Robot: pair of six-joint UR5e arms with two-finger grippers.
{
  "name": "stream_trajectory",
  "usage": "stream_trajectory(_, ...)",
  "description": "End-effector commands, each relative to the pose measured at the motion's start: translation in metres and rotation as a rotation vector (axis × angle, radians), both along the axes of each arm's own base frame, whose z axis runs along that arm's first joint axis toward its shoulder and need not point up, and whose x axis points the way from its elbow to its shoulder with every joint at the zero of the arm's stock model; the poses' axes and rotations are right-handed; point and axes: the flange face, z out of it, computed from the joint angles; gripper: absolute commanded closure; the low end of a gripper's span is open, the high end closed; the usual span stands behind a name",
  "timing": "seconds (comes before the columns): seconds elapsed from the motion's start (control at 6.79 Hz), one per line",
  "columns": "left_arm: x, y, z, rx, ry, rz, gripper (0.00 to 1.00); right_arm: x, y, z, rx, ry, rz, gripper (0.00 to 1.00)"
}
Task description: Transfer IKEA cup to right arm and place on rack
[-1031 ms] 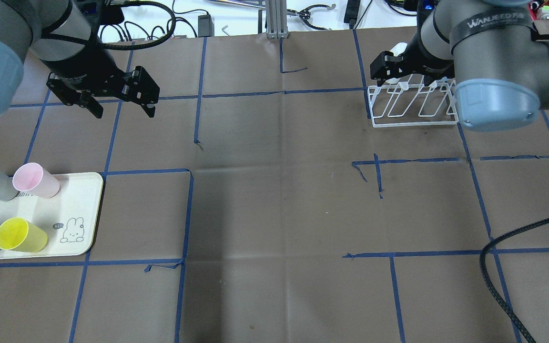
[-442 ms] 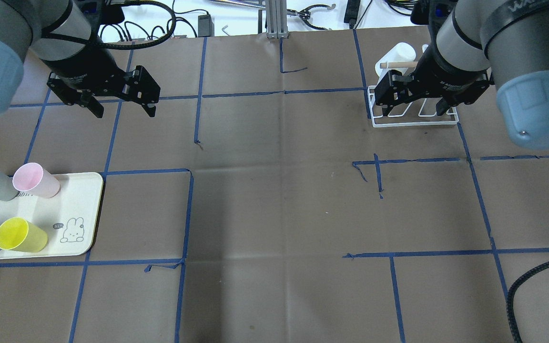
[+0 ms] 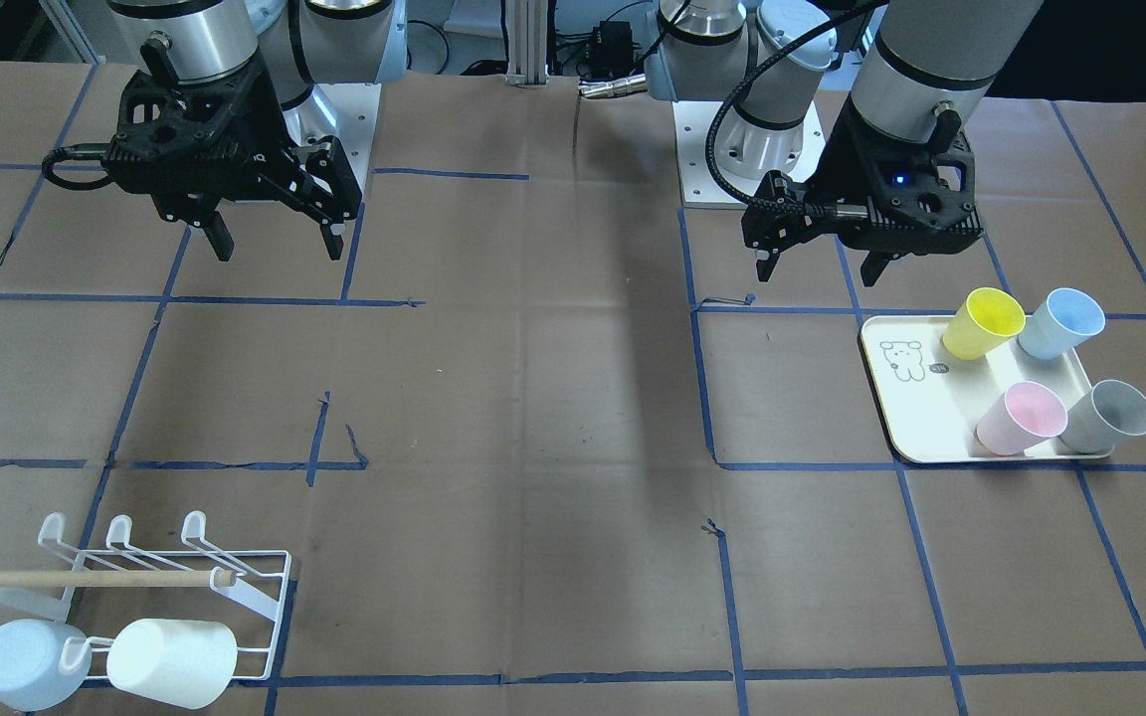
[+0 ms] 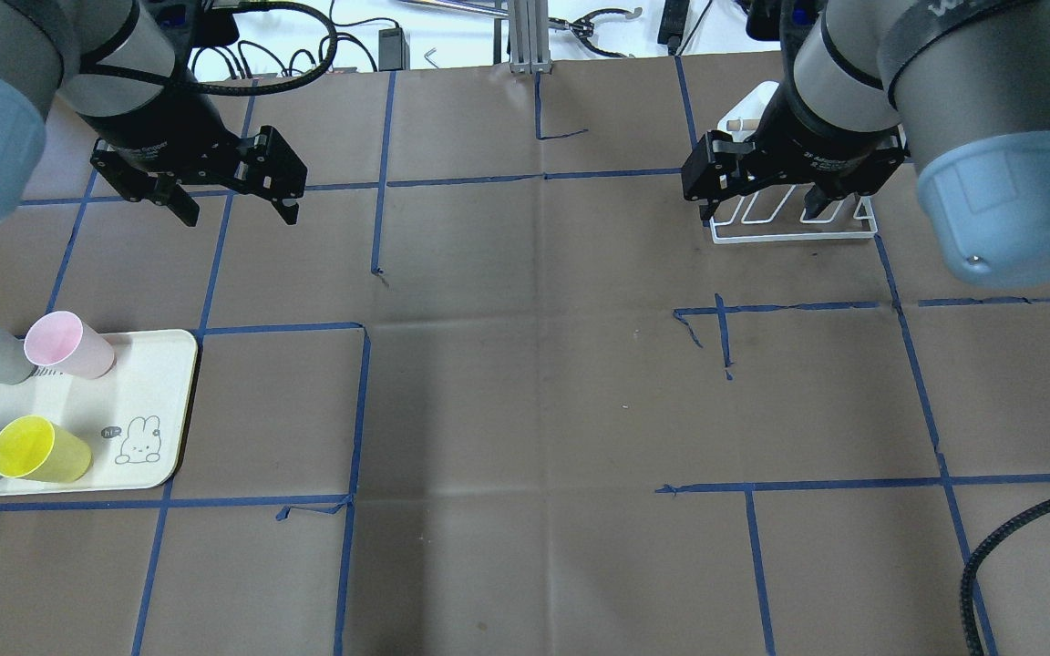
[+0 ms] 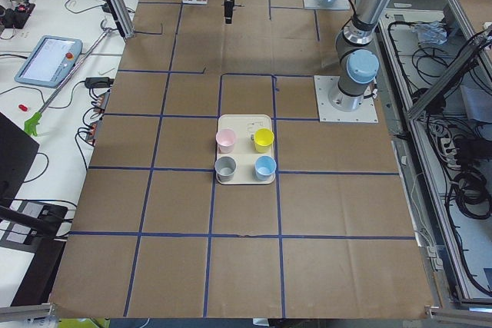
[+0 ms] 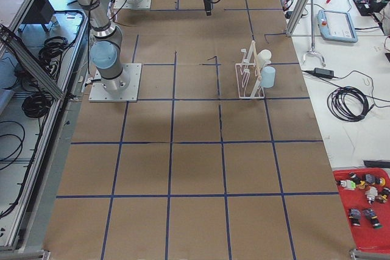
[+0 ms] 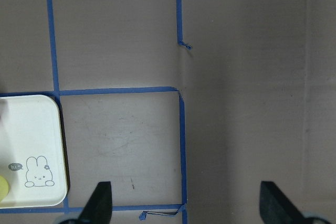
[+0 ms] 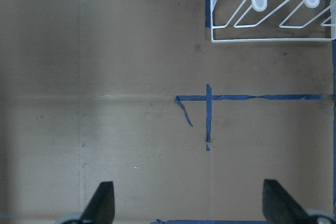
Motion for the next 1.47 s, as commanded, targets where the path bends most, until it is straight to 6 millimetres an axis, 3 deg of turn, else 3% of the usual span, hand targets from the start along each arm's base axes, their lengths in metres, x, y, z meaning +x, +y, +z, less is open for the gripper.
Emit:
stream_trajectory(0.0, 0.000, 0.000, 0.000, 0.000, 0.001, -0.002, 0.01, -0.001, 0.000, 0.005, 0.027, 0.003, -0.002, 0.00)
stream_trajectory(0.59, 0.001, 0.000, 0.000, 0.000, 0.001, 0.001, 0.01, -0.003, 0.007, -0.008, 0.109, 0.013, 0.003, 0.00)
stream_trajectory(1.33, 0.000, 0.000, 0.000, 0.000, 0.001, 0.000, 0.01, -0.004, 0.007, -0.009, 0.110, 0.032, 0.003, 0.00)
